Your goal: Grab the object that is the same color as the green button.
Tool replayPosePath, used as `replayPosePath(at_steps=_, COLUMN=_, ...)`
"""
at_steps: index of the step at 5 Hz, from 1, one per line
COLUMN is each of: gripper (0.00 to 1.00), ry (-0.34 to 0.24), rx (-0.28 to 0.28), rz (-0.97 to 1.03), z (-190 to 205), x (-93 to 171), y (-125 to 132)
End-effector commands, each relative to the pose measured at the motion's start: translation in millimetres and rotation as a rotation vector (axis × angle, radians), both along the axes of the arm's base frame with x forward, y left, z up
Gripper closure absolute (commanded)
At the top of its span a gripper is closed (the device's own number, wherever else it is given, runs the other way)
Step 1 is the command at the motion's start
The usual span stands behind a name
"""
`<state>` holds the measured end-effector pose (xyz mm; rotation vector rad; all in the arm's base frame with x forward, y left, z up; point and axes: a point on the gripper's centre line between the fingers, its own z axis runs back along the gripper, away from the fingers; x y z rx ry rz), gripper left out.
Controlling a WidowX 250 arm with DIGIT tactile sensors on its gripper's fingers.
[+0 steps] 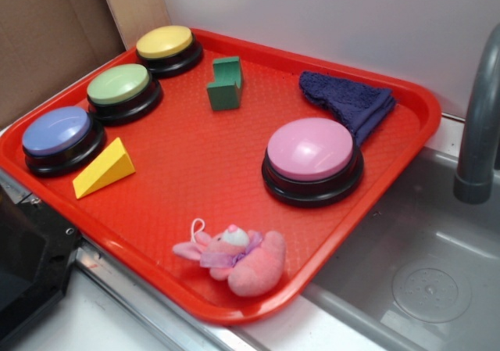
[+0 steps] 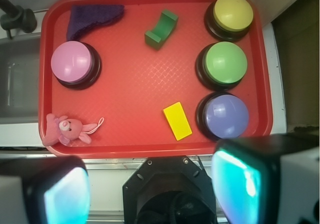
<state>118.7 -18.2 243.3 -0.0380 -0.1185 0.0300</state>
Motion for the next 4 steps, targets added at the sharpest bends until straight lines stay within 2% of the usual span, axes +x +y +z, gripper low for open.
replayPosePath(at_steps=1, gripper=0.0, ry=0.0, rx=0.0, rz=0.0, z=0, x=0, y=0)
replayPosePath(at_steps=2, gripper=0.0, ry=-0.008, rx=-0.036, rz=0.208, z=-18, x=31, y=1)
replayPosePath(at_steps=3, gripper=0.0, ry=-0.04, rx=-0.105, rz=0.456, z=-45, x=62, y=4)
replayPosePath(at_steps=4, gripper=0.0, ry=-0.075, rx=-0.066, rz=0.647, z=-64, x=89, y=13)
